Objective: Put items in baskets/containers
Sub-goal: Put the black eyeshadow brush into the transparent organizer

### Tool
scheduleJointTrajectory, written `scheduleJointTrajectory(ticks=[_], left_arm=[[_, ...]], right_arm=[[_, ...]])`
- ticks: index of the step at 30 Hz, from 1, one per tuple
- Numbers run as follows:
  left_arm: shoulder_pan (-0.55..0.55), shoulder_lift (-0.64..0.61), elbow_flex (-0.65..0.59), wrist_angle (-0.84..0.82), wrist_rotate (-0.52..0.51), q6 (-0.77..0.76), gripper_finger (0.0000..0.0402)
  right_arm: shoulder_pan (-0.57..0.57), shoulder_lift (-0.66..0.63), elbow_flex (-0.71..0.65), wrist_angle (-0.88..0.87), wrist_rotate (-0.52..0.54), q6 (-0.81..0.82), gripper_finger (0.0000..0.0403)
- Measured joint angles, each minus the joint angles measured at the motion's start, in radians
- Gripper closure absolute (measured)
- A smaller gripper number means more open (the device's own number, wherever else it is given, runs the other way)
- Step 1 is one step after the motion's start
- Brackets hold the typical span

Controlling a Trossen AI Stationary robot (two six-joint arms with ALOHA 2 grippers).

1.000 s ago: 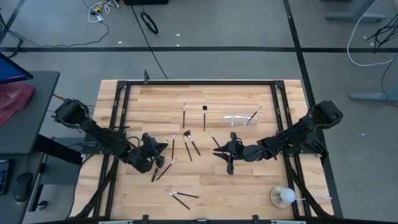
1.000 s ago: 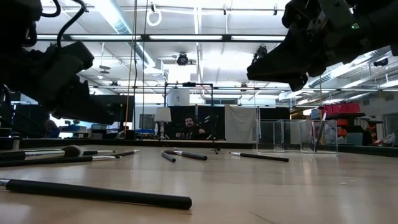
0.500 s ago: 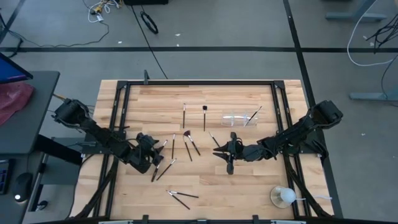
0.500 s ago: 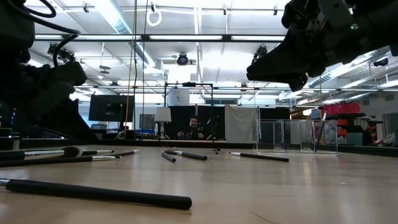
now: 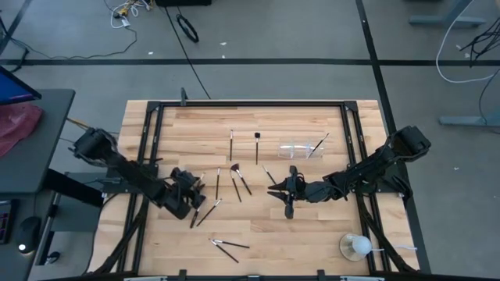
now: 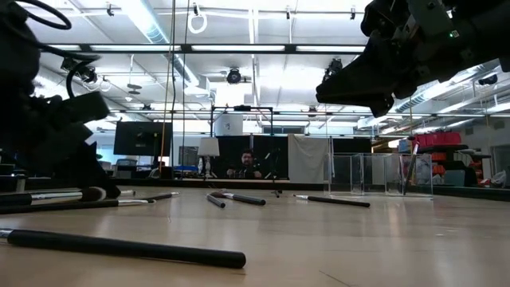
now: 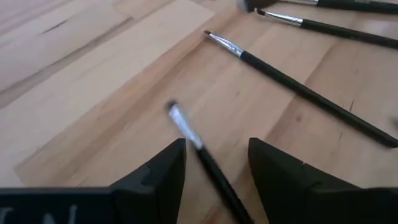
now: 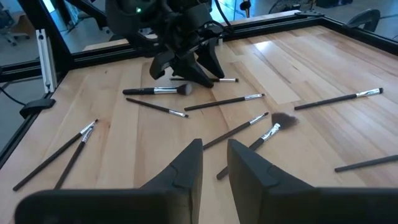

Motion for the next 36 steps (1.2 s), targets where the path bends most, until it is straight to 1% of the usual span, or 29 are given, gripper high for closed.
scheduleJointTrajectory(ticks=[2, 5, 8, 11, 19, 25, 31, 36], left_arm=[[-0.006, 0.029, 0.001, -0.001, -0.006, -0.022, 0.0222], [-0.02, 0.048, 0.002, -0.019, -0.011, -0.041, 0.0238], [-0.039, 0.049, 0.004, -0.067, 0.001, -0.082, 0.0268], [-0.058, 0.049, -0.015, -0.073, -0.001, -0.107, 0.0301], [-0.079, 0.049, -0.052, -0.066, -0.04, -0.102, 0.0383], [-0.079, 0.047, -0.044, -0.06, -0.042, -0.064, 0.0385], [-0.072, -0.003, -0.008, -0.044, -0.036, 0.039, 0.0385], [-0.055, -0.019, 0.043, -0.025, -0.067, 0.112, 0.0385]], right_arm=[[0.0, 0.0, 0.0, 0.0, 0.0, 0.0, 0.0328], [0.0, 0.0, 0.0, 0.0, 0.0, 0.0, 0.0328], [0.0, 0.0, 0.0, 0.0, 0.0, 0.0, 0.0328], [0.0, 0.0, 0.0, 0.0, 0.0, 0.0, 0.0328], [0.0, 0.0, 0.0, 0.0, 0.0, 0.0, 0.0328], [0.0, 0.0, 0.0, 0.0, 0.0, 0.0, 0.0328], [0.0, 0.0, 0.0, 0.0, 0.0, 0.0, 0.0328], [0.0, 0.0, 0.0, 0.0, 0.0, 0.0, 0.0328]])
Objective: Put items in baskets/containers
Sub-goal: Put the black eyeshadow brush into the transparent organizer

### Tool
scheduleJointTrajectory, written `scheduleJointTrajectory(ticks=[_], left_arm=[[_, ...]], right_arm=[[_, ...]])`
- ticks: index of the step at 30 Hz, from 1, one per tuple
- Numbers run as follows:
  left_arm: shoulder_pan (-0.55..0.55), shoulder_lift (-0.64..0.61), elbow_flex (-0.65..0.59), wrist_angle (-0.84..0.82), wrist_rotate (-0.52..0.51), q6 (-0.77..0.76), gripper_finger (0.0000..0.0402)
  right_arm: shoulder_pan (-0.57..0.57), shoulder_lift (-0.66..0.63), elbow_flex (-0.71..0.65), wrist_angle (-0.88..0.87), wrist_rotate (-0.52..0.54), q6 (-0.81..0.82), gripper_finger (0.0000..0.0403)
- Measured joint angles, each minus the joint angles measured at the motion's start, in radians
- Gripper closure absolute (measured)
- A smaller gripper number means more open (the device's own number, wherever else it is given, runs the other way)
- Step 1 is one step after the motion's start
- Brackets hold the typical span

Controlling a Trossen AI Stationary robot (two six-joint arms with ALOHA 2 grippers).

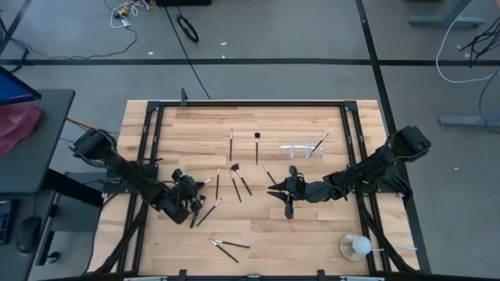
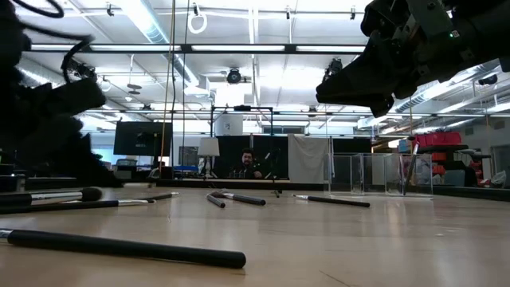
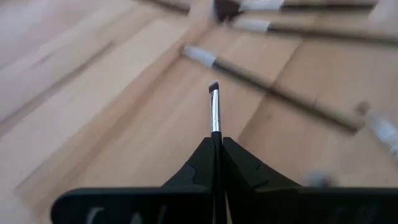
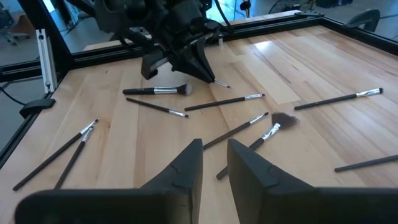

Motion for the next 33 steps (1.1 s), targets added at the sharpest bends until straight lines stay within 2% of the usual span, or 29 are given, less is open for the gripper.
scheduleJointTrajectory(ticks=[3, 7, 12, 16, 19, 22, 25, 29, 33], left_arm=[[0.022, 0.001, 0.023, 0.042, -0.022, 0.076, 0.0385], [0.057, 0.0, 0.046, 0.196, -0.037, 0.248, 0.0385], [0.109, -0.001, 0.067, 0.486, 0.024, 0.518, 0.0385], [0.146, -0.002, 0.073, 0.738, 0.131, 0.712, 0.0385], [0.167, -0.002, 0.072, 0.888, 0.223, 0.801, 0.0385], [0.182, -0.002, 0.073, 1.006, 0.306, 0.855, 0.0385], [0.184, -0.001, 0.077, 1.07, 0.353, 0.879, 0.0385], [0.178, -0.001, 0.106, 1.063, 0.375, 0.889, 0.0385], [0.176, 0.007, 0.138, 1.049, 0.408, 0.91, 0.0381]], right_arm=[[0.0, 0.0, 0.0, 0.0, 0.0, 0.0, 0.0327], [0.0, 0.007, 0.0, 0.005, -0.014, 0.002, 0.0319], [0.0, 0.102, 0.0, 0.084, -0.055, 0.004, 0.0287], [0.0, 0.256, 0.0, 0.311, -0.072, -0.044, 0.0253], [-0.001, 0.369, 0.016, 0.538, -0.079, -0.1, 0.0232], [-0.009, 0.441, 0.058, 0.683, -0.079, -0.147, 0.0219], [-0.015, 0.47, 0.116, 0.736, -0.077, -0.207, 0.0214], [-0.019, 0.456, 0.186, 0.752, -0.077, -0.31, 0.0213], [-0.031, 0.433, 0.228, 0.749, -0.078, -0.343, 0.0213]])
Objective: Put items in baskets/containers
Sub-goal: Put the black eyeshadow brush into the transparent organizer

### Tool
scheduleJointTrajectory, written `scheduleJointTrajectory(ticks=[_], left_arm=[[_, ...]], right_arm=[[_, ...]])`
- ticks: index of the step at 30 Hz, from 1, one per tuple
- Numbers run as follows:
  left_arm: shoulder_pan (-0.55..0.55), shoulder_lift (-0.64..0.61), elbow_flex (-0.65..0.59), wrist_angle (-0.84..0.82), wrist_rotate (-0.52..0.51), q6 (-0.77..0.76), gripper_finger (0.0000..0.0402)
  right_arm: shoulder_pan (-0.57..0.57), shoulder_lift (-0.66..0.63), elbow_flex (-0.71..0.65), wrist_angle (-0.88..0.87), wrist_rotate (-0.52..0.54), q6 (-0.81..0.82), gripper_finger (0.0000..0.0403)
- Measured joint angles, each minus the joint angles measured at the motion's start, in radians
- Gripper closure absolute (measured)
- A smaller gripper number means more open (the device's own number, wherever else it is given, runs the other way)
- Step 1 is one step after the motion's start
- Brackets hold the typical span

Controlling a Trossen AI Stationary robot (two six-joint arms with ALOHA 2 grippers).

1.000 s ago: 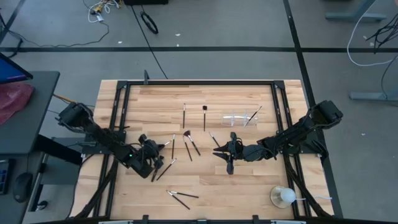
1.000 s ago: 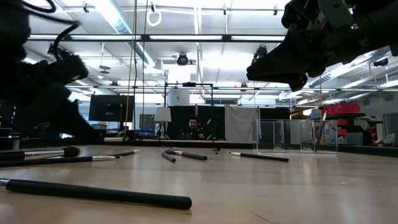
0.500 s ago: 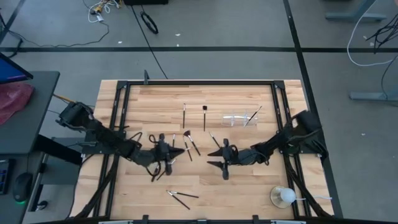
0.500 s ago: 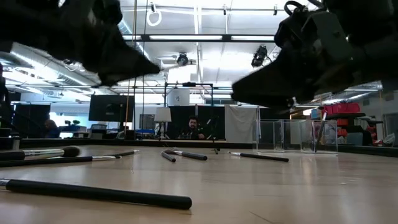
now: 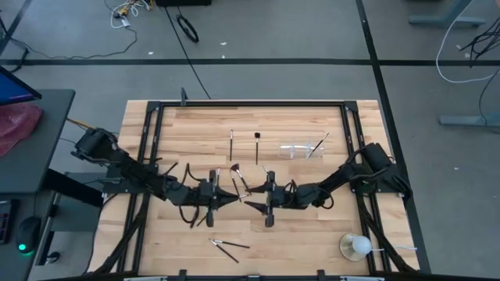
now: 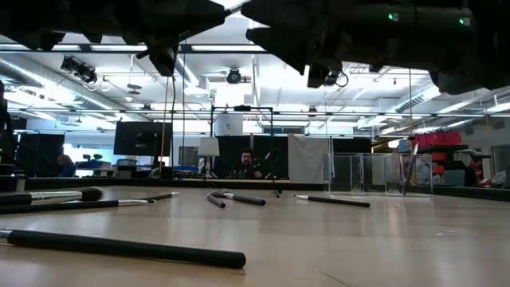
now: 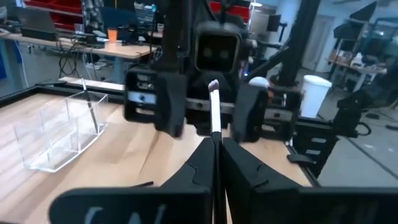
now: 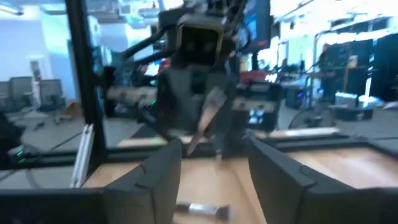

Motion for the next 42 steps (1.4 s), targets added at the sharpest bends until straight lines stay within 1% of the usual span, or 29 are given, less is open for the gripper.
scheduleJointTrajectory(ticks=[2, 4, 8, 11, 16, 17, 20, 22, 23, 25, 28, 30, 33, 36, 38, 40, 42], left_arm=[[-0.001, 0.007, 0.019, -0.011, 0.009, 0.007, 0.0383], [-0.002, 0.012, 0.023, -0.022, 0.011, 0.013, 0.0384], [-0.002, 0.013, 0.025, -0.035, 0.008, 0.011, 0.0379], [-0.002, 0.013, 0.025, -0.036, 0.01, 0.012, 0.0379], [-0.002, 0.013, 0.026, -0.044, 0.013, 0.008, 0.0381], [-0.002, 0.013, 0.026, -0.046, 0.014, 0.008, 0.0379], [-0.002, 0.013, 0.025, -0.053, 0.011, 0.006, 0.0364], [-0.001, 0.013, 0.025, -0.054, 0.002, 0.005, 0.0349], [-0.001, 0.012, 0.025, -0.054, -0.003, 0.004, 0.0339], [-0.001, 0.011, 0.026, -0.075, -0.017, 0.004, 0.0316], [0.0, 0.011, 0.026, -0.129, -0.037, -0.017, 0.0279], [0.002, 0.011, 0.026, -0.168, -0.048, -0.042, 0.0258], [0.006, 0.011, 0.026, -0.223, -0.057, -0.087, 0.0234], [0.006, 0.011, 0.026, -0.272, -0.077, -0.126, 0.0223], [0.006, 0.011, 0.026, -0.288, -0.099, -0.139, 0.0221], [0.005, 0.011, 0.026, -0.296, -0.122, -0.154, 0.0222], [0.005, 0.011, 0.026, -0.299, -0.136, -0.154, 0.0224]], right_arm=[[-0.002, -0.002, 0.014, 0.0, -0.008, -0.021, 0.0214], [-0.001, -0.002, 0.021, -0.002, -0.044, -0.048, 0.022], [-0.001, -0.003, 0.029, -0.003, -0.109, -0.054, 0.025], [-0.002, -0.003, 0.032, 0.0, -0.125, -0.054, 0.029], [-0.003, -0.003, 0.032, -0.005, -0.126, -0.066, 0.0377], [-0.002, -0.004, 0.032, -0.012, -0.126, -0.073, 0.0386], [-0.002, -0.004, 0.032, -0.037, -0.122, -0.084, 0.0386], [0.006, -0.027, 0.029, -0.085, -0.084, -0.084, 0.0384], [0.011, -0.053, 0.026, -0.138, -0.06, -0.087, 0.0387], [0.025, -0.132, 0.021, -0.321, 0.017, -0.099, 0.0393], [0.046, -0.305, 0.029, -0.679, 0.143, -0.083, 0.0395], [0.053, -0.427, 0.046, -0.933, 0.206, -0.02, 0.0394], [0.044, -0.585, 0.098, -1.305, 0.272, 0.114, 0.0394], [0.003, -0.703, 0.164, -1.631, 0.296, 0.26, 0.0394], [-0.039, -0.76, 0.202, -1.801, 0.288, 0.333, 0.0394], [-0.091, -0.808, 0.221, -1.915, 0.264, 0.361, 0.0394], [-0.155, -0.847, 0.222, -1.991, 0.236, 0.37, 0.0394]])
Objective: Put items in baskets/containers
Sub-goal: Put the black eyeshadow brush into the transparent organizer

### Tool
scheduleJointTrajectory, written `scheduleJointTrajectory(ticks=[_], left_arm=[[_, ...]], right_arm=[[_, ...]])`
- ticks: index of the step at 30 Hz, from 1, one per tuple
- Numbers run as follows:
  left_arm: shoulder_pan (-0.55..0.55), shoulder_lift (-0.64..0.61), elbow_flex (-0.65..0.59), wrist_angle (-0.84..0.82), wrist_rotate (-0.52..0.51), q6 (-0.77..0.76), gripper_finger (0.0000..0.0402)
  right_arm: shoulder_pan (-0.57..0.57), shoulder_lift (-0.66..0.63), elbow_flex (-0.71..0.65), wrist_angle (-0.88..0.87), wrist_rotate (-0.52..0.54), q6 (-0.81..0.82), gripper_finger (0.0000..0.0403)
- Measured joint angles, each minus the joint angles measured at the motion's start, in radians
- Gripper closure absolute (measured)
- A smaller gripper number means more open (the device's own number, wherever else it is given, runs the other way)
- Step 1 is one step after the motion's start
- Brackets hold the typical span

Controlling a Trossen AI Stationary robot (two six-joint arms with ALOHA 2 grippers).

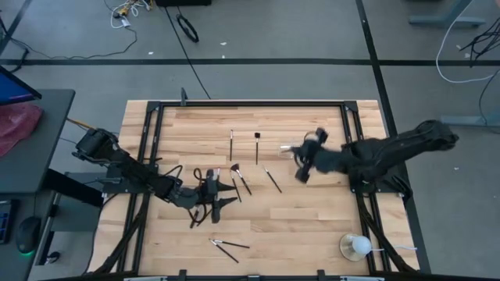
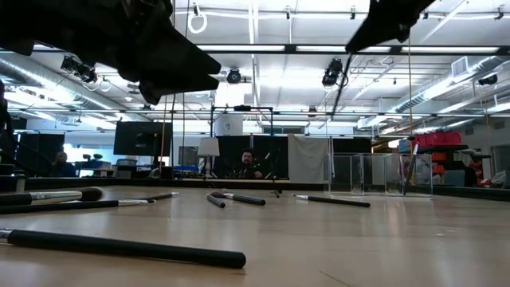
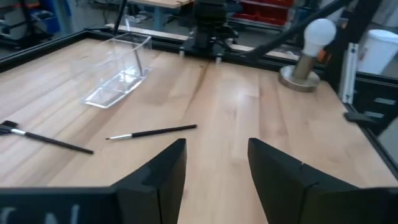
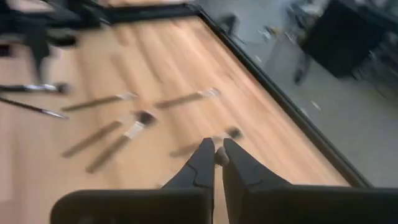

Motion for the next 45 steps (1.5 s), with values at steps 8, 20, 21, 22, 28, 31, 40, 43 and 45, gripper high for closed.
scheduleJointTrajectory(ticks=[8, 20, 21, 22, 28, 31, 40, 43, 45], left_arm=[[0.0, 0.0, 0.0, -0.013, -0.01, 0.0, 0.0225], [-0.001, 0.0, 0.0, -0.014, -0.01, 0.0, 0.0225], [-0.001, 0.0, 0.0, -0.014, -0.01, -0.001, 0.0225], [-0.001, 0.0, 0.0, -0.015, -0.01, 0.0, 0.0225], [-0.001, 0.0, 0.0, -0.015, -0.015, -0.001, 0.0225], [-0.001, 0.0, 0.0, -0.015, -0.017, -0.006, 0.0225], [-0.001, 0.0, -0.001, -0.015, -0.017, -0.026, 0.0225], [-0.001, 0.0, -0.001, -0.015, -0.017, -0.026, 0.0225], [-0.001, 0.0, -0.001, -0.015, -0.017, -0.026, 0.0225]], right_arm=[[-0.297, -0.028, -0.047, -0.024, -0.192, -0.039, 0.0394], [-0.5, -0.023, -0.317, 0.333, -0.551, -0.034, 0.0391], [-0.509, -0.023, -0.331, 0.346, -0.564, -0.03, 0.0391], [-0.517, -0.023, -0.345, 0.363, -0.575, -0.027, 0.039], [-0.552, -0.023, -0.403, 0.423, -0.631, -0.021, 0.0383], [-0.567, -0.023, -0.423, 0.438, -0.634, -0.007, 0.0371], [-0.629, -0.023, -0.43, 0.473, -0.63, -0.017, 0.0322], [-0.662, -0.023, -0.43, 0.503, -0.613, -0.03, 0.0301], [-0.68, -0.023, -0.43, 0.524, -0.575, -0.05, 0.0287]])
